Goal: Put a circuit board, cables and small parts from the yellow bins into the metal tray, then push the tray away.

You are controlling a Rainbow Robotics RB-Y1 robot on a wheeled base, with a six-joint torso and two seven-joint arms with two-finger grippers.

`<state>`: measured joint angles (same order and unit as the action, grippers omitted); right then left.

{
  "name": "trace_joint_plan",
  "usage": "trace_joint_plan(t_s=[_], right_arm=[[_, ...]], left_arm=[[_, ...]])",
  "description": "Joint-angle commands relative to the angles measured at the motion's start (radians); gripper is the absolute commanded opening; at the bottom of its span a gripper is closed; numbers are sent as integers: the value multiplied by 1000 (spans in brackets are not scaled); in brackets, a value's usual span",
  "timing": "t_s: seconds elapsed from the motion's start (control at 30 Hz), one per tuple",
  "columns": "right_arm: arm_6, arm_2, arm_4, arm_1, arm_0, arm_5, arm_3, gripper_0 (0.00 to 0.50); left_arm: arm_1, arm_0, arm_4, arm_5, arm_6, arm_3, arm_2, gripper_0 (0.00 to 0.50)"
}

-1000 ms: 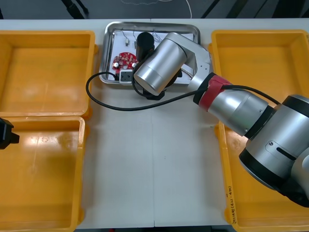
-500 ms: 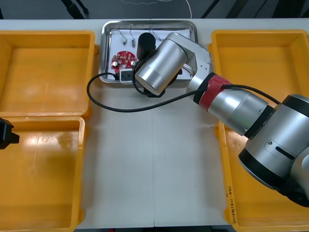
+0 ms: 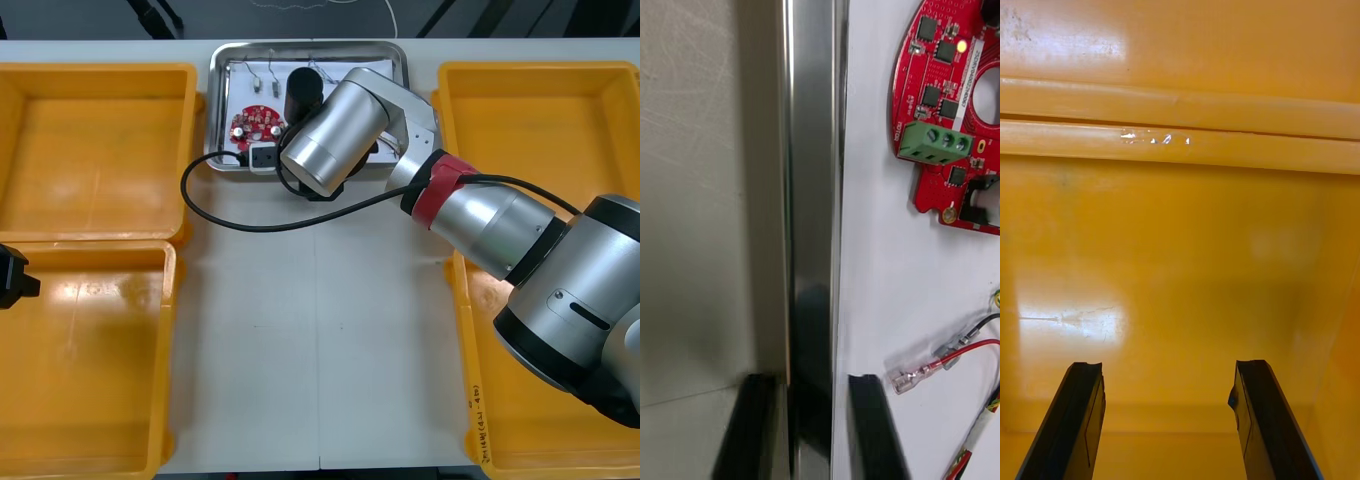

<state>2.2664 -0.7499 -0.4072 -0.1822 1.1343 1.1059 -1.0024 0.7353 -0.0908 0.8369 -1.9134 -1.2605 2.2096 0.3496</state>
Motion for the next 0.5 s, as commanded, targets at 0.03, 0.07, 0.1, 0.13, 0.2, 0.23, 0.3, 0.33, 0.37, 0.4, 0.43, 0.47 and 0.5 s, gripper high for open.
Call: trace_joint_plan(t_s=[0.03, 0.07, 0.1, 0.13, 0.2, 0.23, 0.3, 0.33, 0.37, 0.4, 0.43, 0.47, 0.5], right_arm=[[50, 24, 10, 18, 41, 0, -5, 456], [53, 26, 10, 18, 41, 5, -5, 482], [53, 27, 10, 18, 41, 8, -5, 493], [55, 32, 10, 18, 41, 15, -8, 500], [58, 47, 13, 17, 41, 40, -24, 500], [59, 53, 13, 17, 42, 49, -30, 500], [65, 67, 15, 13, 44, 75, -56, 500], [65, 72, 15, 12, 44, 78, -62, 500], [67, 80, 16, 12, 44, 94, -78, 500], [68, 87, 15, 7, 44, 108, -93, 500], [68, 92, 15, 4, 44, 112, -101, 500], [70, 101, 15, 1, 44, 126, -117, 500], [73, 110, 13, -2, 44, 141, -131, 500]], left_arm=[[32, 11, 7, -6, -86, 30, 3, 500], [32, 11, 7, -6, -86, 30, 3, 500], [32, 11, 7, -6, -86, 30, 3, 500], [32, 11, 7, -6, -86, 30, 3, 500], [32, 11, 7, -6, -86, 30, 3, 500], [32, 11, 7, -6, -86, 30, 3, 500], [32, 11, 7, -6, -86, 30, 3, 500], [32, 11, 7, -6, -86, 30, 3, 500], [32, 11, 7, -6, -86, 30, 3, 500], [32, 11, 7, -6, -86, 30, 3, 500], [32, 11, 7, -6, -86, 30, 3, 500], [32, 11, 7, -6, -86, 30, 3, 500], [32, 11, 7, -6, -86, 30, 3, 500]])
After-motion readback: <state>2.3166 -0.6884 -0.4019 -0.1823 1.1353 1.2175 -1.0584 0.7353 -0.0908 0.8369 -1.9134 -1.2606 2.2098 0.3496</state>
